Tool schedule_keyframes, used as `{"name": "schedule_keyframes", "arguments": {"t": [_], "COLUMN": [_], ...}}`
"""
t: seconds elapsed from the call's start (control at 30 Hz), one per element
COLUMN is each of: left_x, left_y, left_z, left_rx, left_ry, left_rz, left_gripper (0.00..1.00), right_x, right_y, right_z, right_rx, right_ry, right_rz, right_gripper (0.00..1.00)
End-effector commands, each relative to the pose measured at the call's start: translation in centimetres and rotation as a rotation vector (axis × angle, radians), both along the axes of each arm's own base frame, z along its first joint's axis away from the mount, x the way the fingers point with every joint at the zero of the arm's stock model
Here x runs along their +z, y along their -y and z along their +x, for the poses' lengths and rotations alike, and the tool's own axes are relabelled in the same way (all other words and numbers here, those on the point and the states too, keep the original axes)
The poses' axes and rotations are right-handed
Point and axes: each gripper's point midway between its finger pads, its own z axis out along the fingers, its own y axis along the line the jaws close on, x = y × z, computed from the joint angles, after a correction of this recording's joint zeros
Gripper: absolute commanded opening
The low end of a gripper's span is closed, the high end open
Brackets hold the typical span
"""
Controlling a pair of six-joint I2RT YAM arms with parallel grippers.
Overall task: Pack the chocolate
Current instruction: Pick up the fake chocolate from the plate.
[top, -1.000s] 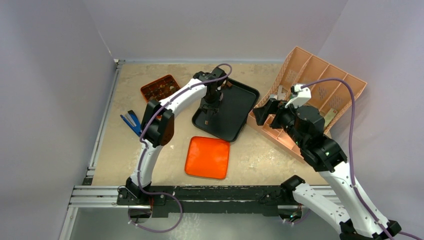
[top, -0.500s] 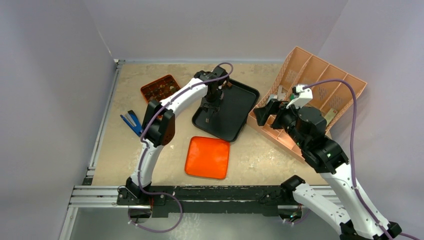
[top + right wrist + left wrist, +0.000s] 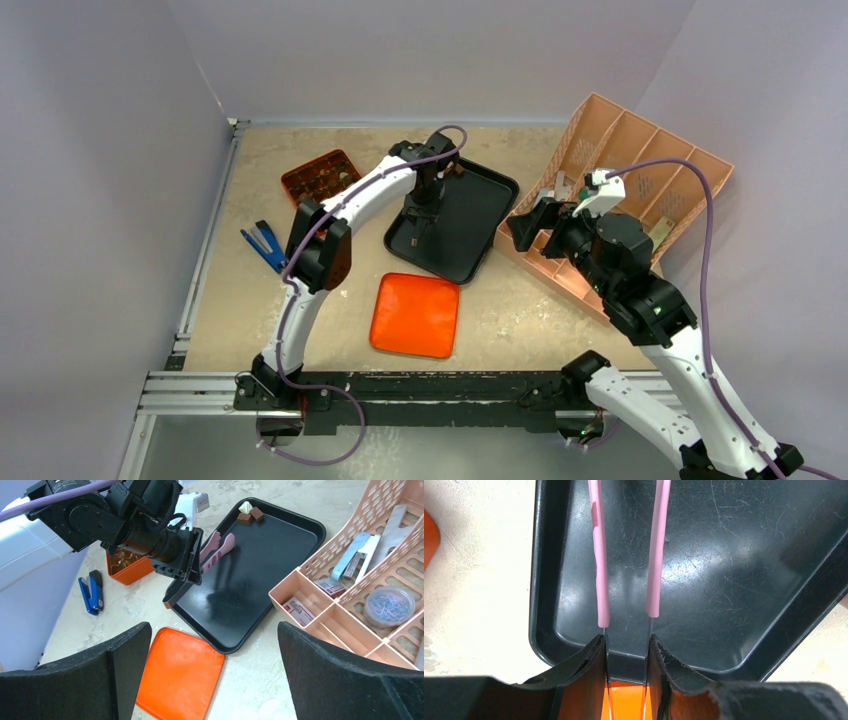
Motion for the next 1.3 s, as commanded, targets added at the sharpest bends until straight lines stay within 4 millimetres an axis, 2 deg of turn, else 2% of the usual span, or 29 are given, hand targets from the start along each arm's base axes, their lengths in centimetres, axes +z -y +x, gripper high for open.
{"name": "schedule_keyframes", "arguments": {"t": [0.0, 0.33, 0.6, 0.8, 1.03, 1.27], "left_x": [3.1, 5.5, 7.6, 8.7, 10.7, 11.8], "left_y": [0.4, 0.2, 0.5, -0.3, -3.3, -8.2], "left_z": [0.5, -0.4, -1.9, -2.3, -2.9, -3.3], "left_rx": [-0.006, 0.006, 0.004, 0.024, 0.068, 0.172], "left_ry": [0.058, 0.068, 0.071, 0.093, 0.129, 0.138], "left_rz": [-0.031, -0.062, -0.141, -0.135, -0.066, -0.042], "left_gripper": [0.31, 0.28, 0.26, 0.26, 0.25, 0.24], "right_x": [1.6, 1.5, 1.5, 1.8, 1.7, 1.6], "right_y": [0.0, -0.1, 0.0, 0.1, 0.2, 0.0], "right_z": [0.1, 0.0, -0.1, -0.4, -0.7, -0.8], "right_rx": [-0.005, -0.003, 0.000, 0.002, 0.003, 0.014], "right_ry": [0.047, 0.049, 0.052, 0.060, 0.056, 0.058], "right_rz": [0.034, 0.036, 0.041, 0.047, 0.050, 0.053], "right_gripper": [0.98, 0.97, 0.97, 0.98, 0.98, 0.98]}}
